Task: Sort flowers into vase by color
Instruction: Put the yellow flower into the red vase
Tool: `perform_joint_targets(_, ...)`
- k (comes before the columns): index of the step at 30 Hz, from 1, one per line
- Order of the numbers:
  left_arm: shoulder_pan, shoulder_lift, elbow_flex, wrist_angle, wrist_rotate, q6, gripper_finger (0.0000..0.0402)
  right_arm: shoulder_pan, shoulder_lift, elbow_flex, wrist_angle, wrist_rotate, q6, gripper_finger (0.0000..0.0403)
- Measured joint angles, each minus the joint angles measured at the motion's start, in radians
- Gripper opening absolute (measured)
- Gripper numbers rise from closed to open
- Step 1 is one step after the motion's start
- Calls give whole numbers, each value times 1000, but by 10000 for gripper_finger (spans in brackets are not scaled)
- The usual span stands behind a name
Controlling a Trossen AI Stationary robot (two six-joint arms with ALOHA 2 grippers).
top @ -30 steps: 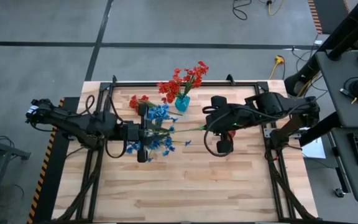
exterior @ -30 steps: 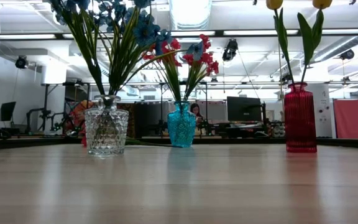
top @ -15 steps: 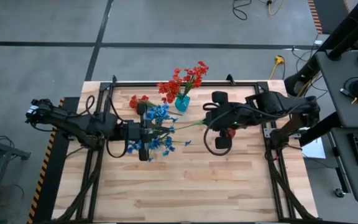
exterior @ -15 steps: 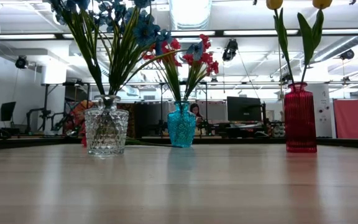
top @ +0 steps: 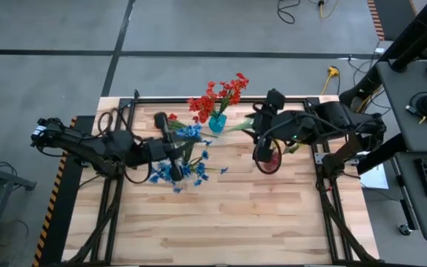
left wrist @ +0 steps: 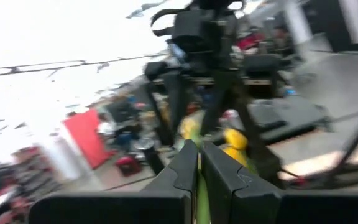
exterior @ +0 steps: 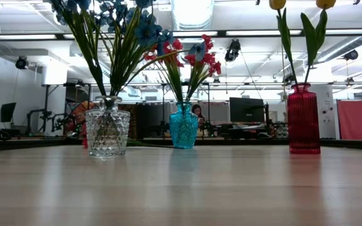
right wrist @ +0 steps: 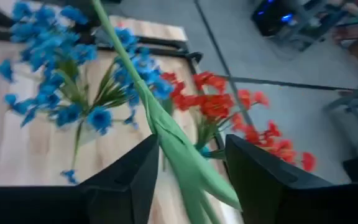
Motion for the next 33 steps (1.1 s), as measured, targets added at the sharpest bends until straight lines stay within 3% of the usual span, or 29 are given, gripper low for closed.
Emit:
perform_joint_targets(8, 0, -5, 0, 109, -53, 65, 0, 0, -8, 79, 56, 46, 55, 207)
perform_joint_targets(12, -1, -6, 0, 172, -100, 103, 0, 15, -9, 64, 41, -88, 60, 213)
perform_joint_targets(15, 0, -7, 0, 215, -107, 165, 0, 67, -8, 1, 55, -124, 150, 214)
perform_joint_targets(18, -1, -10, 0, 228, -79, 225, 0, 119, -8, -107, 172, -118, 235, 214)
perform_joint_targets(22, -2, -8, -3, 224, 61, 235, 0, 149, -12, -274, 302, -76, 286, 215)
perform_joint_targets(26, -7, -8, -25, 225, 79, 218, 0, 153, -70, -451, 452, -13, 314, 215)
perform_joint_targets(30, -29, -28, -101, 330, 77, 219, 0, 190, -152, -643, 780, 77, 267, 215)
perform_joint_targets(33, -51, -48, -182, 513, 82, 258, 0, 219, -183, -798, 1078, 103, 195, 215)
